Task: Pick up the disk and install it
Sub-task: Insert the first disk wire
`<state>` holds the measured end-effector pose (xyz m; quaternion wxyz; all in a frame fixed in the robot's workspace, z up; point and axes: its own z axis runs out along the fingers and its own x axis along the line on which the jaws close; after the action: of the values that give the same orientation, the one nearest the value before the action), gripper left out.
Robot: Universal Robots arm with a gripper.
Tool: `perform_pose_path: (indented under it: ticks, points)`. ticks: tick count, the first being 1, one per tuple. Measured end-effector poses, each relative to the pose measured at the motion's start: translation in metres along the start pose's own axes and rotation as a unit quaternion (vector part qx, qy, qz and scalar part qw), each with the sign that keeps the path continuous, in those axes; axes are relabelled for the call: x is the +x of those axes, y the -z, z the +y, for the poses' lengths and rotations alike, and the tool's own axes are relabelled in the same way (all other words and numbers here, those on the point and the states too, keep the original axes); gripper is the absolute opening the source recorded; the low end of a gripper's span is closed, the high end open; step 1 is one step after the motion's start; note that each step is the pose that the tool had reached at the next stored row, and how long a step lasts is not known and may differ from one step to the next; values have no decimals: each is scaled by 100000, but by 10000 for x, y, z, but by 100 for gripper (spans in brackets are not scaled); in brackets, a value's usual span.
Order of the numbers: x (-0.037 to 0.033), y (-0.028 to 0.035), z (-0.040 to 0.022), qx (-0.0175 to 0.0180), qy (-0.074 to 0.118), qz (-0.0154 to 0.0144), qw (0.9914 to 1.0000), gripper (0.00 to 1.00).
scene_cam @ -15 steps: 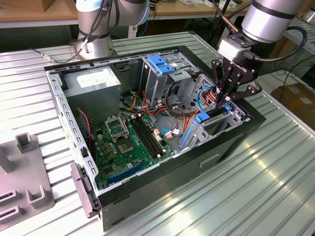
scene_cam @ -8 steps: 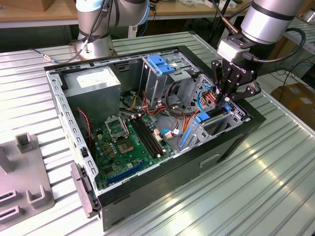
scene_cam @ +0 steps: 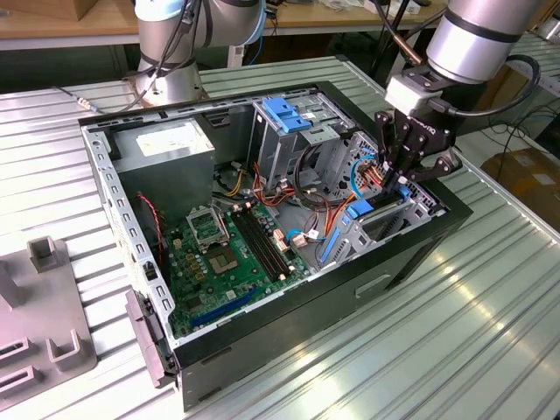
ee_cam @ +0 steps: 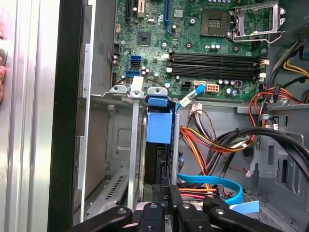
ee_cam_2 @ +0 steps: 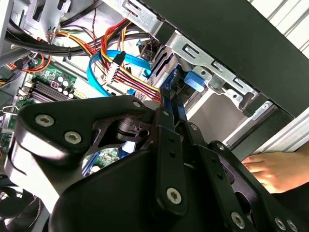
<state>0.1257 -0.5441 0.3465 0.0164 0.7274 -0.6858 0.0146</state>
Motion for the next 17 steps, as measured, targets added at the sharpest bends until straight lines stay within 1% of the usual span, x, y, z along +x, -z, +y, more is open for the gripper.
perform_pose_path:
  ticks: [5, 7, 9, 11, 12, 13, 14, 17]
  points:
    - [5, -13, 0, 2, 3, -23, 100000, 16]
    - [5, -4, 0, 1, -8, -48, 100000, 16]
    - [6, 20, 1, -6, -51, -24, 100000, 16]
    - [6, 25, 1, -13, -149, -44, 100000, 16]
    - [10, 26, 1, -21, -280, -33, 100000, 16]
    - [16, 26, 1, -51, -980, -32, 99995, 16]
    - [16, 25, 1, -59, -1187, -29, 99993, 16]
    - [16, 15, 1, -64, -1305, -44, 99991, 16]
